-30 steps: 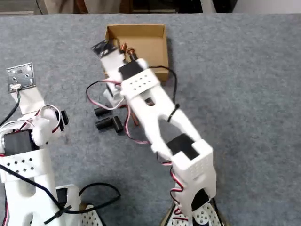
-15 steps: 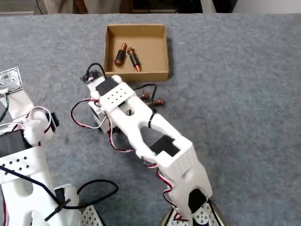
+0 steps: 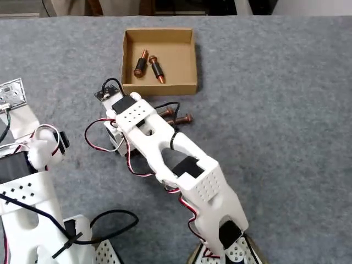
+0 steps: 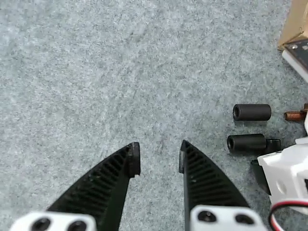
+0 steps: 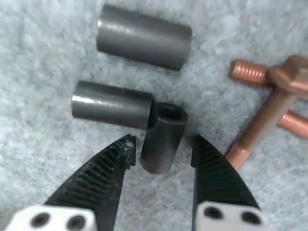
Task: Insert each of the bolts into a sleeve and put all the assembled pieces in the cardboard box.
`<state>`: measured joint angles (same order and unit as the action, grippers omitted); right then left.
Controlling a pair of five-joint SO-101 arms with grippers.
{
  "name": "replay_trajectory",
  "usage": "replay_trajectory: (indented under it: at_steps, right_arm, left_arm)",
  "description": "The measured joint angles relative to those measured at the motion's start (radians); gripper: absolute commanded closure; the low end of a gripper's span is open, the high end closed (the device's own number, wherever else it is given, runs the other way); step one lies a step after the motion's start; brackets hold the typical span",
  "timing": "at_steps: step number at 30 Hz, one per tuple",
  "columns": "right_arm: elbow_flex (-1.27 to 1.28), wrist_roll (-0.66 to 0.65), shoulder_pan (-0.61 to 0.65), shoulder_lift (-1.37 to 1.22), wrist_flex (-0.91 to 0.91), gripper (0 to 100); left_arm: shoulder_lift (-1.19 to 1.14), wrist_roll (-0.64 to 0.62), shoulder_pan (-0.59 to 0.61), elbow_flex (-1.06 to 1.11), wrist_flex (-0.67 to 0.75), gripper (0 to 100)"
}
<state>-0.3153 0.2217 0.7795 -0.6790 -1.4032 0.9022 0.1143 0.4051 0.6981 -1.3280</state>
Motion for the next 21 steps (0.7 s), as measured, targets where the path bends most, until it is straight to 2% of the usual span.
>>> replay_trajectory:
  at_steps: [13,19,21]
  right_arm:
    - [0.0,0.0,0.0,-0.011,0.031,81.6]
    - [-0.014,0.002,-0.008,-0.037,0.031,99.5]
    - [-0.018,0.002,-0.012,-0.046,0.031,99.1]
  left_arm:
    - [0.0,0.0,0.0,0.0,0.0,85]
    - [0.0,0.0,0.0,0.0,0.0,85]
    - [0.0,0.0,0.0,0.0,0.0,85]
